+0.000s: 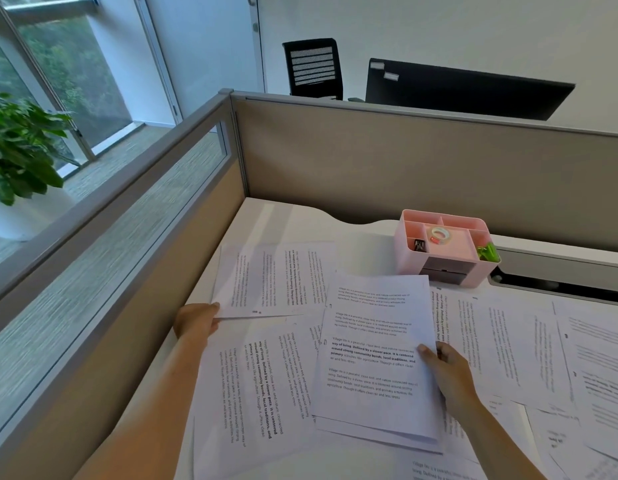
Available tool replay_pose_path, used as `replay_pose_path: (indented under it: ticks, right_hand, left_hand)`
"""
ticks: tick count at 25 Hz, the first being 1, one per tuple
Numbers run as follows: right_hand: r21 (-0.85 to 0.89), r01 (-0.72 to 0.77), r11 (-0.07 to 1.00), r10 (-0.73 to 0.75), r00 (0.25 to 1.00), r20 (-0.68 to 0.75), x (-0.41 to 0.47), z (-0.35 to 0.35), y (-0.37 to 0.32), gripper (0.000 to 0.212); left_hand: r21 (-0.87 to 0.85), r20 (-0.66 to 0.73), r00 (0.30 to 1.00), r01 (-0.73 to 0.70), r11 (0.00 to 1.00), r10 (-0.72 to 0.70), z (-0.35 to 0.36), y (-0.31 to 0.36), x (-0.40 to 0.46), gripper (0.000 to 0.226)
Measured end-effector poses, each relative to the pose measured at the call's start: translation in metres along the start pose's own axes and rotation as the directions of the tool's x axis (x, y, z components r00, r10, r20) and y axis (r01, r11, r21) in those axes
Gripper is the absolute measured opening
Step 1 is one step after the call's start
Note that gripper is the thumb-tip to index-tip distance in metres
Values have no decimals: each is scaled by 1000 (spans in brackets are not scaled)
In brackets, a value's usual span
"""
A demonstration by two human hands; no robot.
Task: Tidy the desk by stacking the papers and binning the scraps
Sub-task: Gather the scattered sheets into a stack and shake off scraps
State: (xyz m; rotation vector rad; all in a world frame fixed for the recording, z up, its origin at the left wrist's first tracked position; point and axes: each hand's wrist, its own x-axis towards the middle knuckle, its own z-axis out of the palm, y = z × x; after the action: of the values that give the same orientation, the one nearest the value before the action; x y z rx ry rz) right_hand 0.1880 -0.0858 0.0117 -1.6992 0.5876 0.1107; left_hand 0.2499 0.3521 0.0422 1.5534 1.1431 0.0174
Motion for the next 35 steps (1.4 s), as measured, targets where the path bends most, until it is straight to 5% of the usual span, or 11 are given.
replay_pose_path:
  ticks: [3,6,12,14,16,18,20,23,25,30,35]
  right_hand:
    - [-1,-4,1000,4,1000,-1,1,0,1,18]
    - [3,-4,1000,4,1000,-1,2,0,1,16]
    - [3,24,1000,-24,1000,-4,0,0,2,21]
    - [-1,34,999,-34,999,-8,0,0,3,23]
    - [3,33,999,-33,999,-1,0,0,2,23]
    - [19,29,999,-29,1000,9,-1,0,2,18]
    - [27,35,999,-35,999,15,-2,-1,2,13]
    - [13,31,999,-31,999,5,-2,-1,1,14]
    - [18,29,999,-29,1000,3,-2,-1,0,16]
    - [23,29,999,-29,999,19,-2,-1,0,16]
    - [51,17,999,-17,1000,12,-2,-3,0,20]
  left_hand:
    - [-239,85,996,57,969,-38,2,-3,-8,15]
    - [-530,199,975,196,825,-104,12,-3,-20,25]
    - [-363,350,930,244,899,-111,49,-3,-38,19]
    - [-288,223,974,116,951,-52,56,2,-44,15]
    - [-36,62,974,-216,976,218,59,14,-54,11]
    - [94,-4,852,-522,848,524,57,33,-69,16]
    - [49,-59,698,-712,700,714,52,59,-86,14]
    - [-120,-122,546,-837,534,829,39,96,-102,12]
    - [-224,-97,538,-832,508,838,28,116,-109,7]
    - [-466,263,683,-529,709,682,29,136,-111,18]
    - [-135,543,780,-284,949,311,82,83,-101,21]
